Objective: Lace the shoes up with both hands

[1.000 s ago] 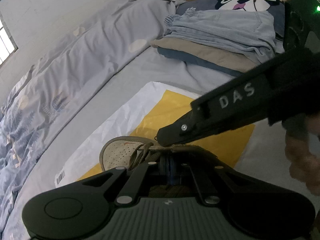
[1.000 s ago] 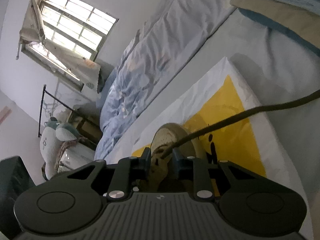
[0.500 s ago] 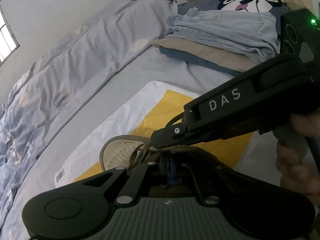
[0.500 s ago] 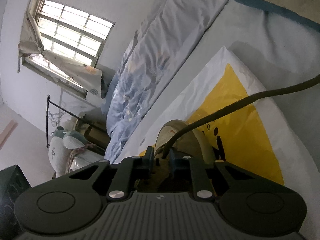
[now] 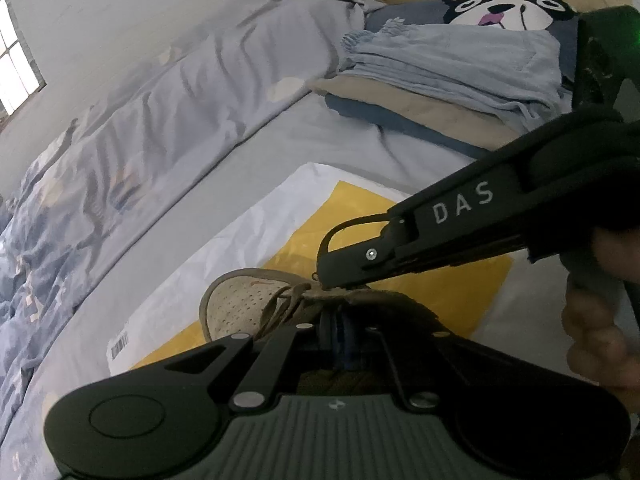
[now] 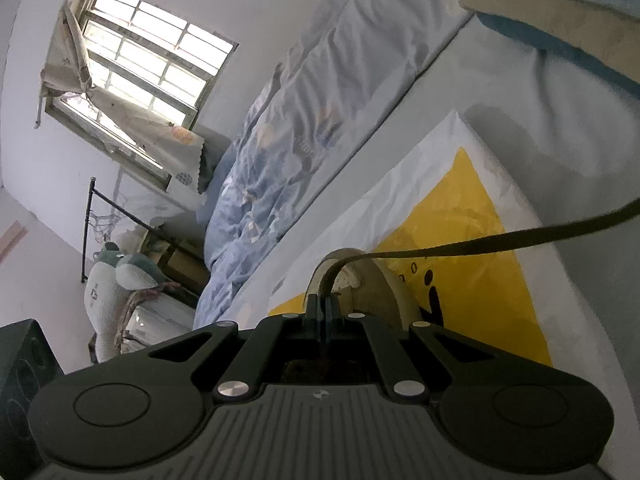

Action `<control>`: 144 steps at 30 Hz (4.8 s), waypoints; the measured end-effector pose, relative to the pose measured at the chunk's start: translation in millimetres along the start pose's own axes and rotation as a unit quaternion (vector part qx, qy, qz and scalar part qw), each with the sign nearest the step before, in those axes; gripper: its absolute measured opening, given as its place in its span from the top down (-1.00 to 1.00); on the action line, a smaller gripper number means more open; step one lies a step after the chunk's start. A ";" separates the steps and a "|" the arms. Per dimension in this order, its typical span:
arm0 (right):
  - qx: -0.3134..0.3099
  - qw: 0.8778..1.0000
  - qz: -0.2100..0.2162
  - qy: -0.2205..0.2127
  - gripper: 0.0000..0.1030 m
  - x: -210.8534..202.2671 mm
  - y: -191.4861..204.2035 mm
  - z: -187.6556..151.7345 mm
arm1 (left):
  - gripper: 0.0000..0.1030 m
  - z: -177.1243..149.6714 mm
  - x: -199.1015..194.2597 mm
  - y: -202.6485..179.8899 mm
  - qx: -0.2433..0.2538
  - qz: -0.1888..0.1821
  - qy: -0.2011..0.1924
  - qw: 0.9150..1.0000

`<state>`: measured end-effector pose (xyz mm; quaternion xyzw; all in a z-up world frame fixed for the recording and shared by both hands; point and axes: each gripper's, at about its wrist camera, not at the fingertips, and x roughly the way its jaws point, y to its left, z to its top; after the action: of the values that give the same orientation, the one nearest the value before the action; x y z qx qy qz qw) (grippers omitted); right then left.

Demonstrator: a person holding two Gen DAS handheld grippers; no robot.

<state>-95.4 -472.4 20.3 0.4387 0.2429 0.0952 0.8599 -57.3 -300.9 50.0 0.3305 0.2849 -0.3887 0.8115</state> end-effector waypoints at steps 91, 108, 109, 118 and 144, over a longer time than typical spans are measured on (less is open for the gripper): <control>0.169 0.983 -0.016 -0.069 0.61 -7.3 -19.0 -25.2 | 0.57 -114.2 -53.3 58.2 -0.395 -0.063 -0.156 0.903; -0.030 0.987 -0.080 -0.139 0.98 -33.2 36.1 -20.6 | 0.66 -116.8 -52.6 63.8 -0.455 -0.042 -0.142 0.878; -0.037 0.985 -0.082 -0.146 0.98 -36.7 38.2 -19.6 | 0.67 -117.0 -52.7 63.9 -0.458 -0.040 -0.142 0.877; -0.044 0.979 -0.090 -0.180 0.98 -64.0 42.0 -14.9 | 0.72 -116.1 -50.1 63.6 -0.483 -0.027 -0.144 0.863; 0.126 0.911 -0.256 -0.298 0.97 -193.0 -43.3 -23.4 | 0.70 -111.8 -47.7 57.7 -0.466 -0.006 -0.146 0.873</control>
<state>-276.0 -554.5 38.4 0.4742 0.0892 -0.2942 0.8250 -58.6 -167.3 33.2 -0.1483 0.3130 -0.2594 0.9016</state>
